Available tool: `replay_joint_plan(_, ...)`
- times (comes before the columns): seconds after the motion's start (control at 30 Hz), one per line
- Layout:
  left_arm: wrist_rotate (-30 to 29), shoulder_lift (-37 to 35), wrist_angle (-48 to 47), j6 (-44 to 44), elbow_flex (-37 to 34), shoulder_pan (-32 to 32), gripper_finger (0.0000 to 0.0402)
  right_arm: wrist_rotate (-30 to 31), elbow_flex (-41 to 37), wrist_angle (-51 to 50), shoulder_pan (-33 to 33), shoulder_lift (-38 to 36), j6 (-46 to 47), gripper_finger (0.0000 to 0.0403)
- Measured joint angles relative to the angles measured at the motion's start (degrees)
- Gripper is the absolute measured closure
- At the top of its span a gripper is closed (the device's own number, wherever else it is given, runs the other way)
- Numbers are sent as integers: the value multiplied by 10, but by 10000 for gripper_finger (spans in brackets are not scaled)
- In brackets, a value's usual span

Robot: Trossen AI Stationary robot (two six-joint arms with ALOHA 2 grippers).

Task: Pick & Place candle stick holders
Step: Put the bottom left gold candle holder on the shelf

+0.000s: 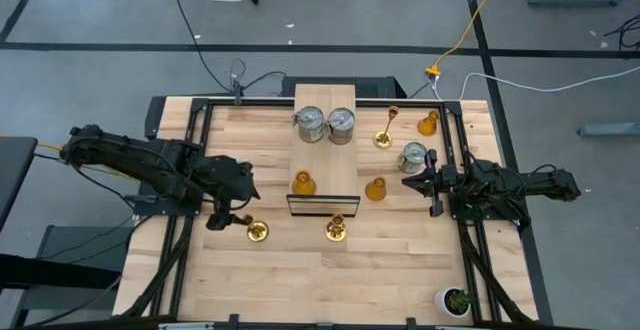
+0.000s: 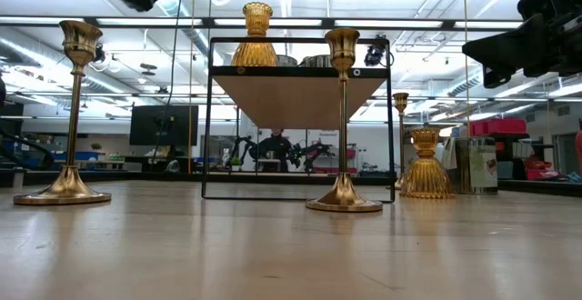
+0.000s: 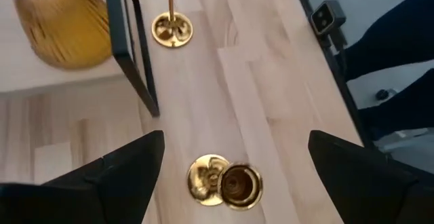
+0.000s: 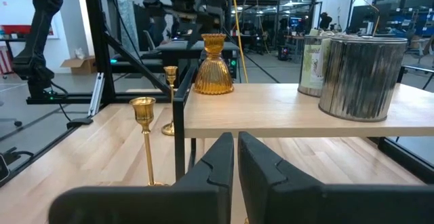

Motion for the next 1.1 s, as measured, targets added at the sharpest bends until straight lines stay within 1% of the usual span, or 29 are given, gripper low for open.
replay_joint_plan(0.23, 0, -28, 21, -2, -61, -11, 26, 2, 0, 0, 0, 0, 0, 376)
replay_joint_plan(0.37, 0, -28, 33, -2, -74, -25, 26, 2, 0, 0, 0, 0, 0, 376)
replay_joint_plan(0.67, -26, -25, 39, 28, -75, -54, 26, 1, 0, 0, 0, 0, 0, 376)
replay_joint_plan(1.1, -51, -25, 39, 35, -75, -79, 26, -1, 0, 0, 0, 0, 0, 376)
